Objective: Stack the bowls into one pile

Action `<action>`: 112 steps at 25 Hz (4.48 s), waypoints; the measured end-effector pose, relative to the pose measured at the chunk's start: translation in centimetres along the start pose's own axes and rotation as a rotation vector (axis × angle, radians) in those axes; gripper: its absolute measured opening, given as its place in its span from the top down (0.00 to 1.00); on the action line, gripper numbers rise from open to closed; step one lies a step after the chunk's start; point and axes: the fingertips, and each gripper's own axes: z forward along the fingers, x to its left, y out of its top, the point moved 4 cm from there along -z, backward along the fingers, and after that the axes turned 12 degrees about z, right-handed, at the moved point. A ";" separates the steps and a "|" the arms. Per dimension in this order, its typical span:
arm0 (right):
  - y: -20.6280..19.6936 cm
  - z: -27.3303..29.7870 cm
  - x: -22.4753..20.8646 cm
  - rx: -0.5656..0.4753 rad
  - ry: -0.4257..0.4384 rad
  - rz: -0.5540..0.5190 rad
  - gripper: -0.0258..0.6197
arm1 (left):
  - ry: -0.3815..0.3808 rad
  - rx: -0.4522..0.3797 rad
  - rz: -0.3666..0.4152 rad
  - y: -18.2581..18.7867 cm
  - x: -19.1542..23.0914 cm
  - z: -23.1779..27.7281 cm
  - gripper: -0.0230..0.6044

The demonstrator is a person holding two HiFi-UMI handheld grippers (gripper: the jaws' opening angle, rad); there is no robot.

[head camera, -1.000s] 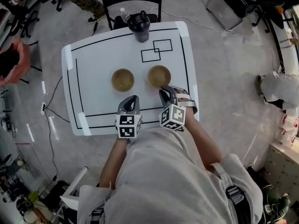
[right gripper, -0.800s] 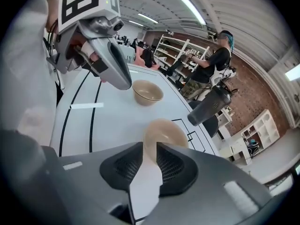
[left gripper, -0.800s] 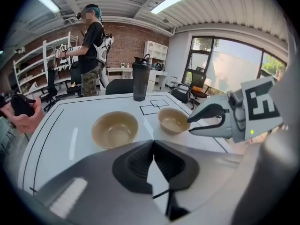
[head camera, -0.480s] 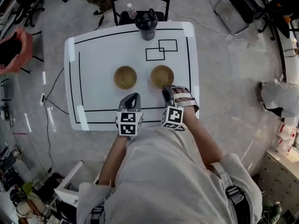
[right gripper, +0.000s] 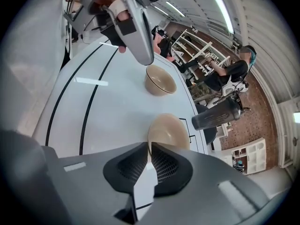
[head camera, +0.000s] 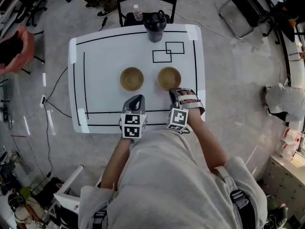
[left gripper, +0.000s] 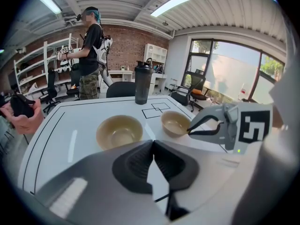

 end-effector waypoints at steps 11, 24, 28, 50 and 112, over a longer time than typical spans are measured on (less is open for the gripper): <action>1.8 -0.9 -0.1 0.012 -0.072 0.000 0.95 | 0.006 -0.029 -0.009 -1.1 1.5 -1.6 0.96; 4.8 -2.5 -0.2 0.018 -0.126 -0.005 0.94 | 0.022 -0.067 -0.042 -2.2 3.7 -3.6 0.96; 5.5 -3.0 -0.4 0.020 -0.141 0.000 0.94 | 0.024 -0.078 -0.049 -2.5 4.1 -4.1 0.96; 11.7 -5.6 -0.9 -0.067 -0.189 -0.057 0.94 | 0.064 -0.140 -0.101 -2.8 6.4 -6.9 0.96; 20.2 -0.9 2.0 -0.128 -0.039 -0.209 0.93 | 0.142 -0.106 -0.261 -7.0 13.4 -7.8 0.96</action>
